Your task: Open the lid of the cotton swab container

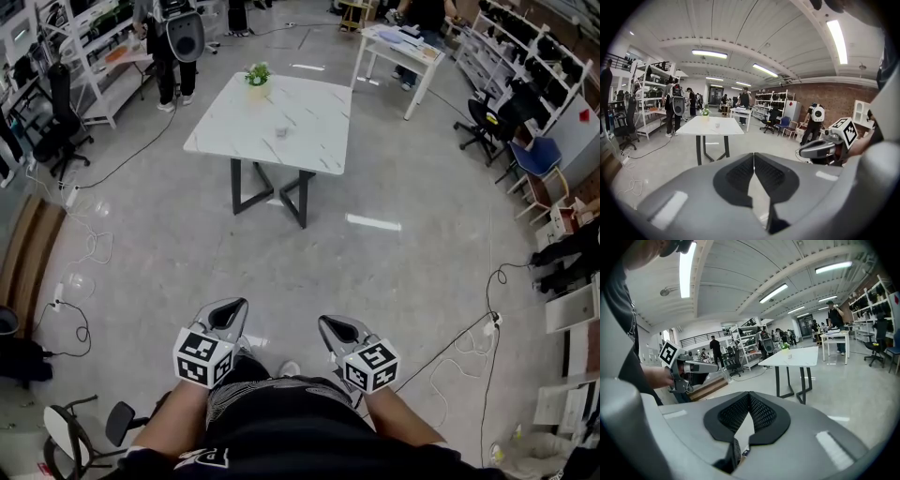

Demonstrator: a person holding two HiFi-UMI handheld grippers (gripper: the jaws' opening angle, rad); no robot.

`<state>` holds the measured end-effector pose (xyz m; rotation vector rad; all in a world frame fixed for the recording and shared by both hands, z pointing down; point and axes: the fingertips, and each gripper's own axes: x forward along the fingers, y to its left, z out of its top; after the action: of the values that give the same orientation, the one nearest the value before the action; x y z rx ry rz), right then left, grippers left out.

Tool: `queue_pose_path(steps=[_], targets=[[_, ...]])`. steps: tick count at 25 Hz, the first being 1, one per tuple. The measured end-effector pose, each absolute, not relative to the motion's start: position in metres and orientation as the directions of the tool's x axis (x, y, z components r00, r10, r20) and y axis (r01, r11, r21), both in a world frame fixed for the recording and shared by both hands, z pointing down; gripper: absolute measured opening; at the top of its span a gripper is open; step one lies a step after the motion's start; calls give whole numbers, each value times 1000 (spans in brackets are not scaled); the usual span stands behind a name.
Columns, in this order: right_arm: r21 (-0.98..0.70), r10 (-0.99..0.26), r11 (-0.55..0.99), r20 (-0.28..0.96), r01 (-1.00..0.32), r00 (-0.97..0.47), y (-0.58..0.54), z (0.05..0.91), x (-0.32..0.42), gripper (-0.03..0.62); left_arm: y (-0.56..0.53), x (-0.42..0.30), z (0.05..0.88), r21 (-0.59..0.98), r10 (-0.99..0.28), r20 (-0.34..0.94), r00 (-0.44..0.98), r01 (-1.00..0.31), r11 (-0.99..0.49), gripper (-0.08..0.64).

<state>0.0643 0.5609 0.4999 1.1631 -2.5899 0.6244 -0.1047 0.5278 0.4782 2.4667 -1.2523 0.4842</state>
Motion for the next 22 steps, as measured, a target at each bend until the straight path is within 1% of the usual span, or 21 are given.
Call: queue_pose_path(steps=[11, 22], targets=[[-282, -650, 603, 368, -746, -665, 550, 498, 58, 0, 517, -107, 476, 135, -707, 436, 557, -817, -561, 60], [-275, -651, 598, 382, -753, -656, 515, 500, 51, 0, 476, -107, 478, 146, -697, 425, 577, -804, -577, 60]])
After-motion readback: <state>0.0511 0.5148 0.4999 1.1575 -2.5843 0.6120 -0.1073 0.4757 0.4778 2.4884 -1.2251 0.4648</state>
